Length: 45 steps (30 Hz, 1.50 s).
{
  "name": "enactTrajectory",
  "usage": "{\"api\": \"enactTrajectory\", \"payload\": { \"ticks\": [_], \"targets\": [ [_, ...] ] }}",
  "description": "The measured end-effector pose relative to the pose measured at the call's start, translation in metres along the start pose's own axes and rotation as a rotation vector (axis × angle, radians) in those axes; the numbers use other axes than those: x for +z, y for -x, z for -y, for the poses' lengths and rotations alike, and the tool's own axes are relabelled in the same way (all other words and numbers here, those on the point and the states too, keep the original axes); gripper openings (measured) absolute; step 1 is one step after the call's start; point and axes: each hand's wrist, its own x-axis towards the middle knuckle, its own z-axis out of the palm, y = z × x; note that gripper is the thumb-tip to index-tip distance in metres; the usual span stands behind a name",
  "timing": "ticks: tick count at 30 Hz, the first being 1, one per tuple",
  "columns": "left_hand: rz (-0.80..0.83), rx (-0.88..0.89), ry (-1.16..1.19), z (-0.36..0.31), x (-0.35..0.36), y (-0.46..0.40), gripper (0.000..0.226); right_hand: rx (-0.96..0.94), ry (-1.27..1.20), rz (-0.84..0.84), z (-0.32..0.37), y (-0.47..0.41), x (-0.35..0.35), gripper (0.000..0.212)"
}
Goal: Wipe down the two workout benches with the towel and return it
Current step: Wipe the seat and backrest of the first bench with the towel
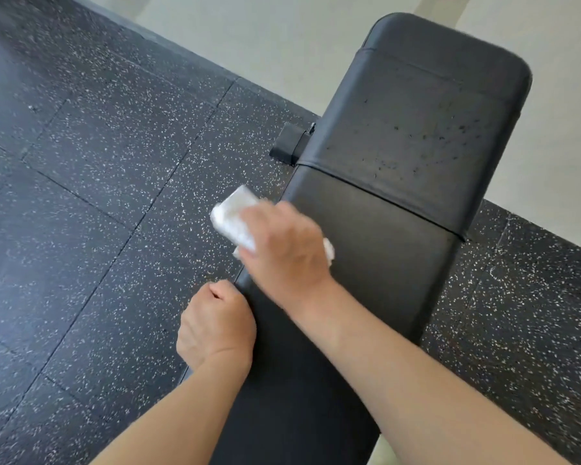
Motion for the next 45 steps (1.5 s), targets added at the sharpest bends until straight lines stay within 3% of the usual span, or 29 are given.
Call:
{"api": "enactTrajectory", "payload": {
  "ticks": [4, 6, 8, 10, 12, 14, 16, 19, 21, 25, 27, 29, 31, 34, 38, 41, 45],
  "targets": [
    [0.031, -0.023, 0.001, 0.000, 0.000, 0.002, 0.038, -0.259, -0.114, 0.116, 0.000, 0.022, 0.001, 0.025],
    [0.029, -0.021, 0.004, -0.001, -0.001, 0.002, 0.038, -0.355, -0.110, 0.155, -0.025, 0.012, -0.008, 0.027],
    [0.029, -0.018, 0.008, -0.002, -0.001, 0.002, 0.041, -0.257, -0.046, 0.080, -0.060, -0.011, -0.018, 0.038],
    [0.034, -0.026, 0.012, -0.002, -0.001, 0.001, 0.040, -0.044, 0.008, -0.024, -0.085, -0.036, -0.028, 0.040],
    [0.039, -0.033, 0.017, -0.002, -0.002, 0.002, 0.038, 0.134, 0.069, -0.043, -0.080, -0.050, -0.025, 0.035],
    [0.041, -0.036, 0.019, -0.002, -0.002, 0.003, 0.039, 0.152, 0.125, -0.003, -0.048, -0.050, -0.008, 0.027],
    [0.044, -0.043, 0.013, -0.002, -0.002, 0.002, 0.041, 0.011, 0.061, 0.070, -0.009, -0.046, 0.013, 0.022],
    [0.054, -0.049, -0.002, -0.003, -0.001, 0.001, 0.041, -0.278, 0.090, 0.413, 0.029, -0.033, 0.035, 0.017],
    [0.051, -0.048, -0.003, -0.004, -0.002, 0.001, 0.040, -0.298, 0.095, 0.499, 0.030, -0.032, 0.035, 0.016],
    [0.039, -0.030, -0.002, -0.003, -0.001, 0.002, 0.037, -0.252, -0.017, 0.368, -0.004, -0.040, 0.008, 0.028],
    [0.024, -0.019, -0.002, -0.003, -0.001, 0.002, 0.037, -0.116, -0.029, 0.204, -0.043, -0.040, -0.013, 0.034],
    [0.022, -0.013, -0.005, -0.002, 0.000, 0.002, 0.037, 0.025, -0.017, 0.018, -0.084, -0.028, -0.034, 0.031],
    [0.019, -0.004, -0.009, -0.002, 0.000, 0.002, 0.037, 0.076, 0.048, -0.063, -0.114, 0.000, -0.055, 0.024],
    [0.013, 0.007, -0.008, 0.000, 0.000, 0.001, 0.037, 0.035, 0.141, -0.076, -0.152, 0.060, -0.088, 0.027],
    [0.013, 0.022, -0.013, 0.003, 0.004, -0.001, 0.037, 0.208, 0.141, -0.068, -0.180, 0.103, -0.116, 0.040],
    [0.005, 0.025, -0.020, 0.001, 0.002, 0.000, 0.037, 0.252, 0.146, -0.108, -0.157, 0.083, -0.099, 0.029],
    [-0.029, 0.042, -0.026, 0.002, 0.002, 0.000, 0.034, 0.280, 0.086, -0.076, -0.105, 0.017, -0.062, 0.030]
  ]
}}
